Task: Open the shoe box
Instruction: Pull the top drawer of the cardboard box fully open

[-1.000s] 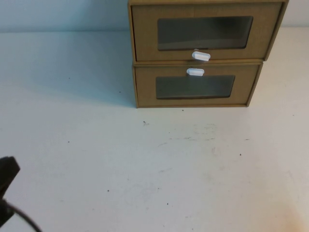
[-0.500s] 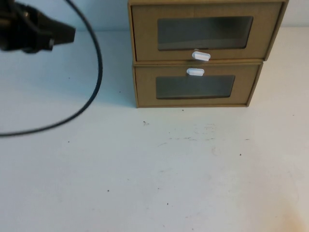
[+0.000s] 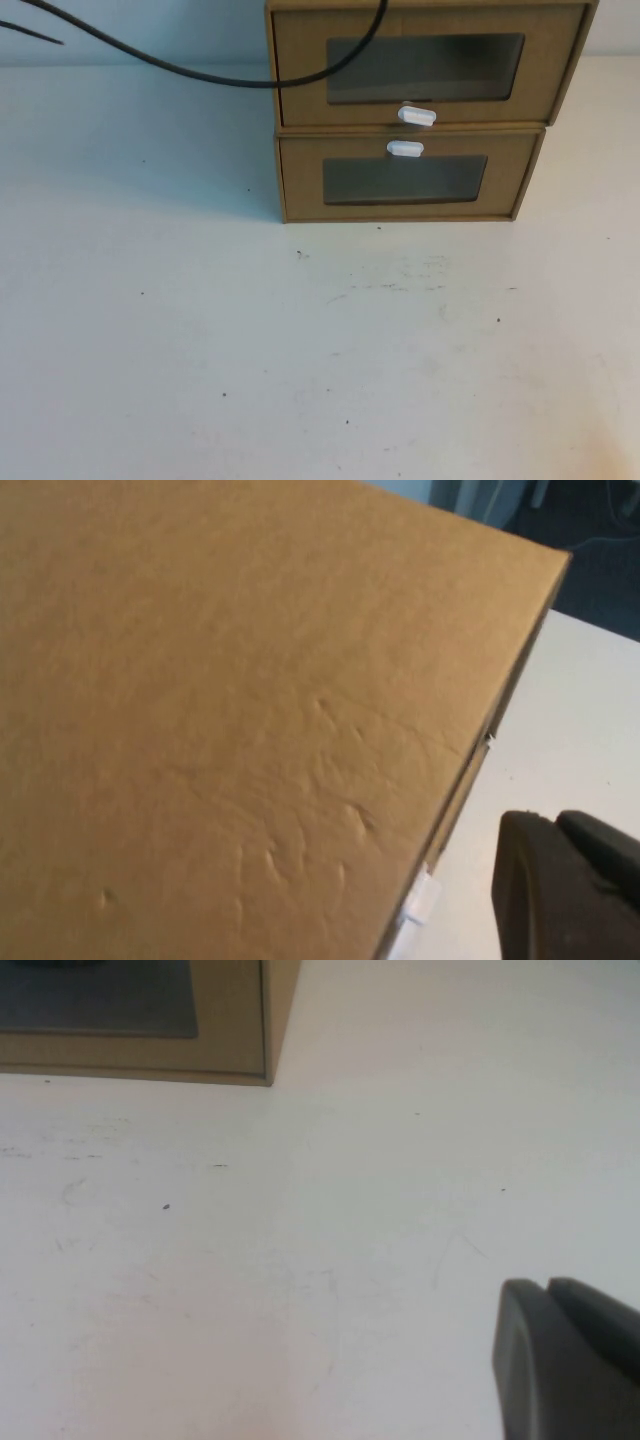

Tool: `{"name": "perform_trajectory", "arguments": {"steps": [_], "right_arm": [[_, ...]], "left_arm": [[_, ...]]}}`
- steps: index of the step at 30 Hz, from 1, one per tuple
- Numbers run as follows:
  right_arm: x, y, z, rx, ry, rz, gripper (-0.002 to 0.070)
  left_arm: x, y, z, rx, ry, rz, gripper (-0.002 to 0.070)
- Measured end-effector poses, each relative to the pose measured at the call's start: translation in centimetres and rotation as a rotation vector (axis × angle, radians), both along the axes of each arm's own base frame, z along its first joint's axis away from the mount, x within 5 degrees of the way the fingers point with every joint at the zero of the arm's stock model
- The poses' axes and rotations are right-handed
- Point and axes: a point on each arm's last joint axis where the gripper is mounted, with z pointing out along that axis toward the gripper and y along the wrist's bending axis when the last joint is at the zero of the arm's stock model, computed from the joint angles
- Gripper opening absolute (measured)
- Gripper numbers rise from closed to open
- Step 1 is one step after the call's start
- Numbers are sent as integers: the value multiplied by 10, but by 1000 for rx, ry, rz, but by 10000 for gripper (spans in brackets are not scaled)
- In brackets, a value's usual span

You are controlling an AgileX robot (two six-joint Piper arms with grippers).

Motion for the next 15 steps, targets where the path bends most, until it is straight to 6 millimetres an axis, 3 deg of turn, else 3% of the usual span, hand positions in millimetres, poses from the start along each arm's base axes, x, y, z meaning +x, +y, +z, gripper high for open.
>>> {"name": "perform_trajectory", "arguments": {"steps": [7, 15], "right_arm": [[0, 0, 0, 0, 0, 0, -14], [0, 0, 0, 0, 0, 0, -14]], "left_arm": [[28, -39, -26, -38, -43, -17, -4], [56, -56, -66, -55, -28, 18, -4]]}}
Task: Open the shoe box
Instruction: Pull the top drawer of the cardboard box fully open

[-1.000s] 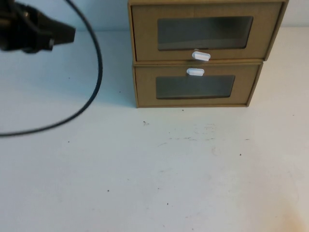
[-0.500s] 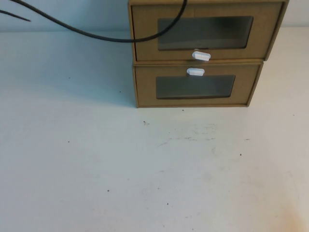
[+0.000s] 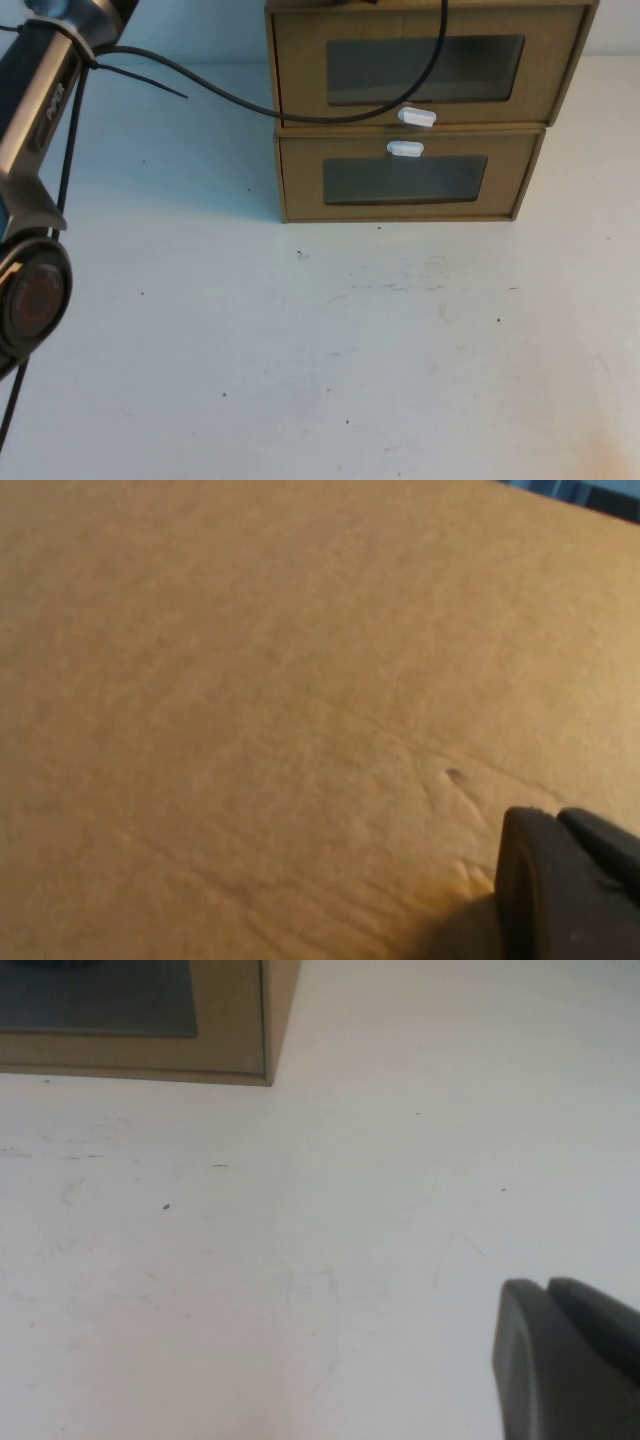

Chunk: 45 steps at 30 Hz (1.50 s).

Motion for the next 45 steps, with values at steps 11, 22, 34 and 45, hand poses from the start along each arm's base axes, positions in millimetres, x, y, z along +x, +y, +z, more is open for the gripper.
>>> {"name": "perform_trajectory", "arguments": {"steps": [11, 22, 34, 45], "right_arm": [[0, 0, 0, 0, 0, 0, -14], [0, 0, 0, 0, 0, 0, -14], [0, 1, 0, 25, -2, 1, -14], [2, 9, 17, 619, -112, -16, -14]], "left_arm": [[3, -2, -2, -24, 7, 8, -4], [2, -2, -3, -38, 42, 14, -4], [1, -3, -3, -48, 68, 7, -4], [0, -3, -3, -70, 108, 14, -4]]}}
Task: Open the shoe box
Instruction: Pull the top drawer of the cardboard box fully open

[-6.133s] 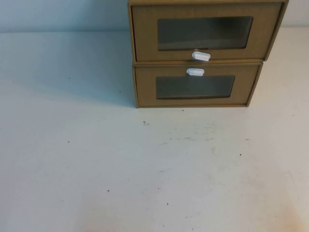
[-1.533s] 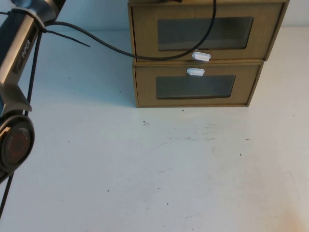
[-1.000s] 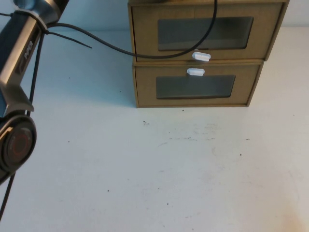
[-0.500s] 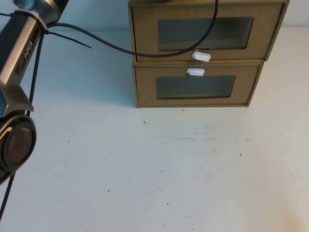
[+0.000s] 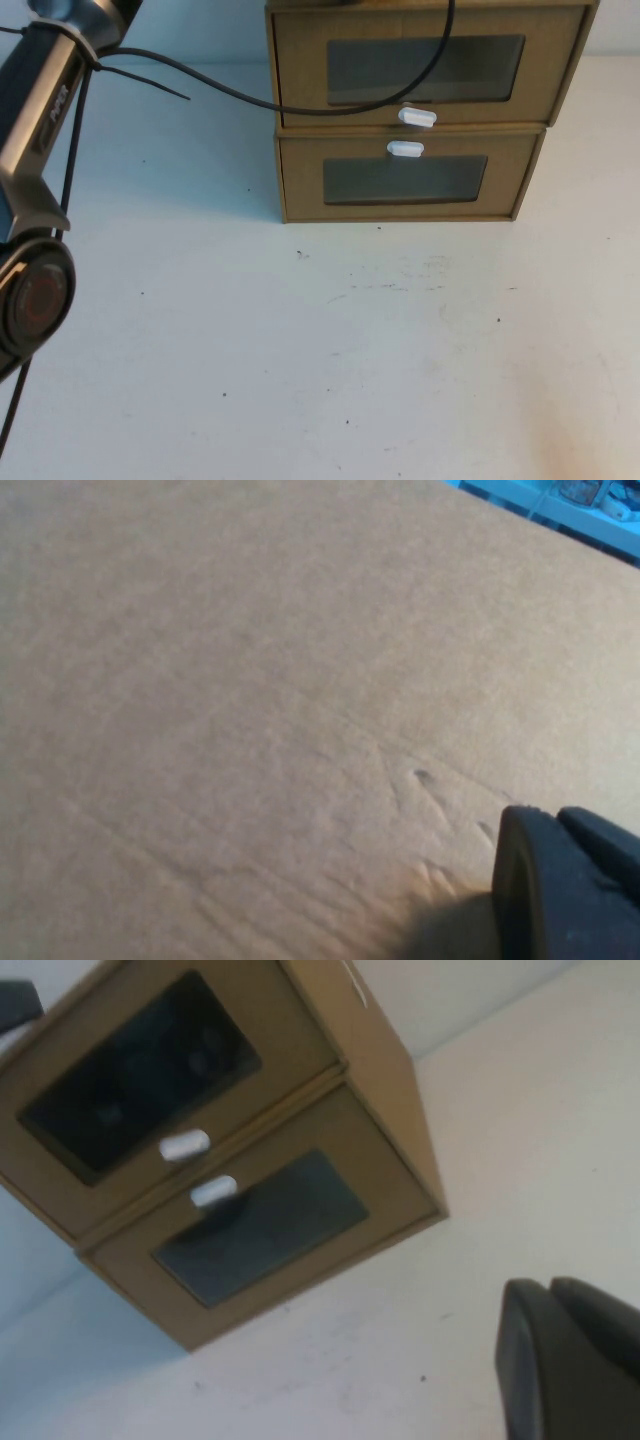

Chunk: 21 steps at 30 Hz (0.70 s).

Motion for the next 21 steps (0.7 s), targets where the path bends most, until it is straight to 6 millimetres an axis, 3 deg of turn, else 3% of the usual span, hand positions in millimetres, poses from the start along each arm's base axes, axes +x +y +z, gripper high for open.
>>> {"name": "perform_trajectory", "arguments": {"steps": [7, 12, 21], "right_arm": [[0, 0, 5, 221, -21, -15, -14], [-1, 5, 8, 217, 17, 42, -14], [24, 20, 65, -39, 228, 230, -14]], "left_arm": [[-3, 0, -1, 8, 21, -22, -4], [-4, 0, -1, 12, 29, -29, -4], [-5, 0, 0, 4, 64, -16, -4]]}}
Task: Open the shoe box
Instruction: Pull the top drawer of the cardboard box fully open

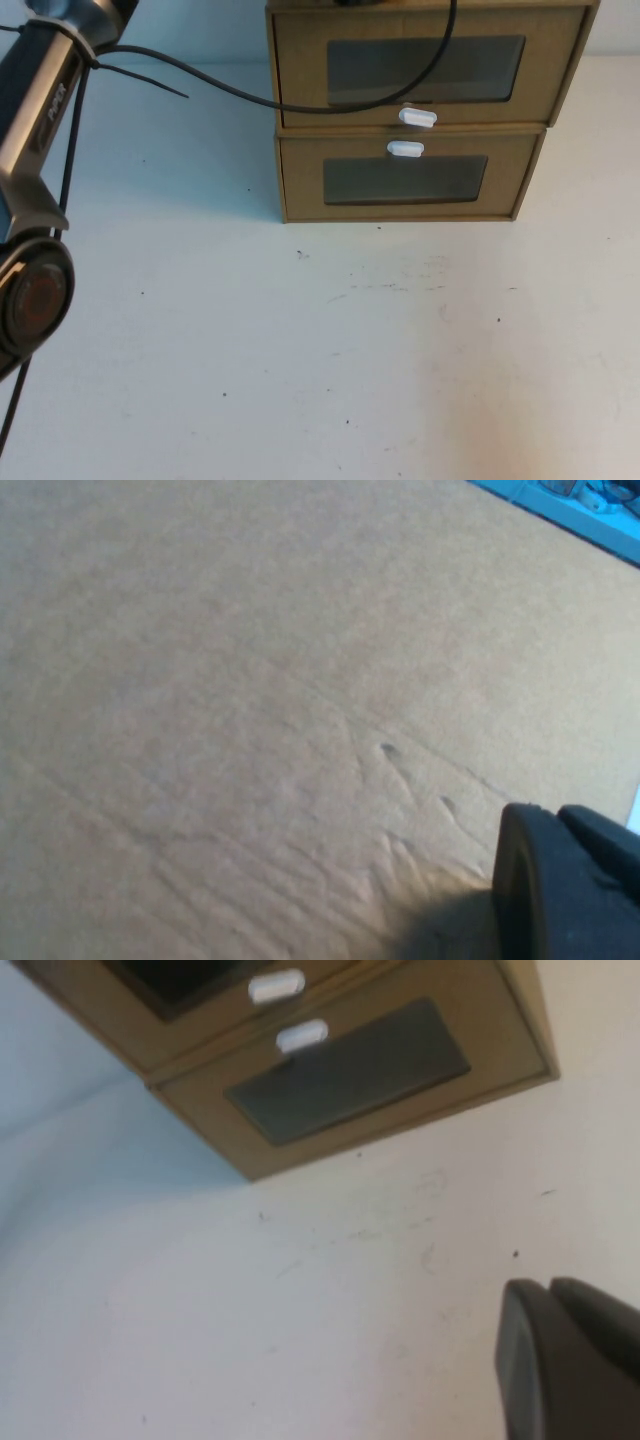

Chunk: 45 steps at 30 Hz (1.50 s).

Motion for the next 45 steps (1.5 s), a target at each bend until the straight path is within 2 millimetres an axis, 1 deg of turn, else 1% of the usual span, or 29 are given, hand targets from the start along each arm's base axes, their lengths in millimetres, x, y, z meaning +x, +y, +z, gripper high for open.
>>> {"name": "perform_trajectory", "arguments": {"steps": [6, 9, 11, 14, 18, 22, 25, 29, 32, 37, 39, 42, 45], "right_arm": [[39, 9, 33, -185, 95, 186, -14], [61, 14, 52, -229, 110, 261, -14], [76, 19, 59, -247, 121, 308, -14], [97, 35, 70, -292, 117, 400, -13], [119, 57, 77, -412, 137, 492, -13], [138, 79, 72, -597, 173, 523, -13], [146, 97, 67, -757, 125, 518, -13], [156, 115, 61, -1004, -7, 484, -13], [163, 127, 58, -1148, -113, 456, -14], [176, 148, 54, -1297, -319, 440, -13], [181, 154, 51, -1341, -372, 445, -11], [189, 162, 43, -1405, -435, 455, 29], [195, 170, 34, -1444, -481, 465, 117]], "left_arm": [[-1, 0, 0, -9, 41, 8, -4], [-2, 0, -1, -12, 68, 12, -4], [-2, 0, -1, -17, 85, 18, -4], [-3, 0, -1, -22, 101, 23, -4], [-4, 0, 0, -30, 133, 32, -4], [-4, 0, 0, -40, 163, 46, -4], [-4, 0, 0, -49, 184, 57, -4], [-4, 0, 0, -58, 205, 67, -4], [-4, 0, 0, -67, 226, 78, -4], [-4, 0, 0, -80, 255, 94, -4], [-4, 0, 0, -86, 271, 103, -4], [-4, 0, 0, -95, 290, 113, -4], [-4, 0, 0, -103, 307, 122, -4]]}}
